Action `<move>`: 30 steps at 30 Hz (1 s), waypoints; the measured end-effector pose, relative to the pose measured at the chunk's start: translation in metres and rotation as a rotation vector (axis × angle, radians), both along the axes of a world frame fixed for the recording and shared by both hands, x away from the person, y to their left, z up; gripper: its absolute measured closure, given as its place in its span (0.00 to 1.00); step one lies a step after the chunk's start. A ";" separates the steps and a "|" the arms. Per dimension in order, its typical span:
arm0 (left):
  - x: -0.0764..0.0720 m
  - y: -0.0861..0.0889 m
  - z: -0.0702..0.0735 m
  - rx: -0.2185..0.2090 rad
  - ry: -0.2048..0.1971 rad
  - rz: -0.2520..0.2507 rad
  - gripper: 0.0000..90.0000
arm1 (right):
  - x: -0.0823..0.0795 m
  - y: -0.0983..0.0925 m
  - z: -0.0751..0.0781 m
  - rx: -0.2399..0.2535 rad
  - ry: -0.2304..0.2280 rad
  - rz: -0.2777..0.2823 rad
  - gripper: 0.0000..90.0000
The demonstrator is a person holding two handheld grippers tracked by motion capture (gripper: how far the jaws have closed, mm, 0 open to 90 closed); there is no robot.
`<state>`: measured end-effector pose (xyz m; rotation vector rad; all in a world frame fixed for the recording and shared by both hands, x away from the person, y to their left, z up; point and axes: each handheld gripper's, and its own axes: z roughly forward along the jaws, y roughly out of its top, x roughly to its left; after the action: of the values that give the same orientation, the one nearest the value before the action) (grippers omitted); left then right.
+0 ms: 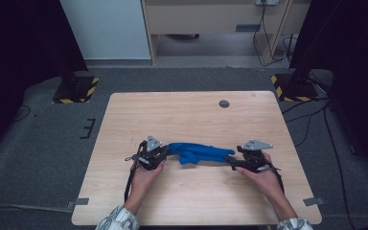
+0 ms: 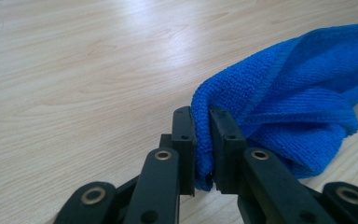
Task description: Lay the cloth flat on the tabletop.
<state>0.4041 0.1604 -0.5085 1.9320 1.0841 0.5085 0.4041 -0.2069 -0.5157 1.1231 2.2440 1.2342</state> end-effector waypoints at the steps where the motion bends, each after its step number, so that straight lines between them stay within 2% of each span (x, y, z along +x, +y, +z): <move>1: 0.001 0.000 -0.001 0.001 0.002 0.000 0.89 | 0.001 0.003 0.000 0.018 0.005 0.019 0.31; 2: 0.002 0.000 -0.002 0.003 0.005 0.004 0.89 | 0.003 0.006 0.000 0.018 0.009 0.029 0.39; 3: 0.003 0.000 -0.003 0.005 0.007 0.003 0.89 | 0.004 0.010 0.001 0.011 0.004 0.043 0.57; 4: 0.003 0.000 -0.004 0.007 0.012 0.003 0.89 | 0.004 0.012 0.003 0.008 0.004 0.053 0.68; 6: 0.003 -0.001 -0.006 0.019 0.026 -0.007 0.89 | 0.002 0.013 0.005 0.015 0.007 0.066 0.83; 8: 0.003 -0.004 -0.007 0.029 0.032 -0.018 0.88 | -0.001 0.011 0.008 0.018 0.005 0.083 0.92; 12: 0.001 -0.009 -0.007 0.023 0.040 -0.049 0.87 | -0.008 0.004 0.018 0.028 0.030 0.078 0.95; 16: -0.004 -0.017 -0.003 0.014 0.042 -0.105 0.86 | -0.022 -0.008 0.033 0.021 0.090 0.064 0.95; 19: -0.003 -0.022 -0.006 0.027 0.031 -0.100 0.81 | -0.028 -0.016 0.040 0.041 0.087 0.049 0.94; 21: -0.001 -0.023 -0.008 0.019 0.016 -0.081 0.70 | -0.021 -0.017 0.035 0.037 0.063 0.032 0.94; 23: 0.000 -0.021 -0.007 0.002 0.011 -0.075 0.61 | -0.012 -0.016 0.026 0.028 0.060 0.010 0.94; 26: -0.002 -0.019 -0.004 -0.026 -0.015 -0.073 0.55 | 0.001 -0.014 0.014 0.013 0.064 -0.022 0.93; 30: -0.002 -0.014 0.002 -0.077 -0.052 -0.068 0.48 | 0.002 -0.011 0.011 -0.001 0.049 -0.015 0.93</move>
<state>0.4020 0.1464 -0.5069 1.8720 0.9875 0.4704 0.4065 -0.2182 -0.5049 1.1800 2.2678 1.2116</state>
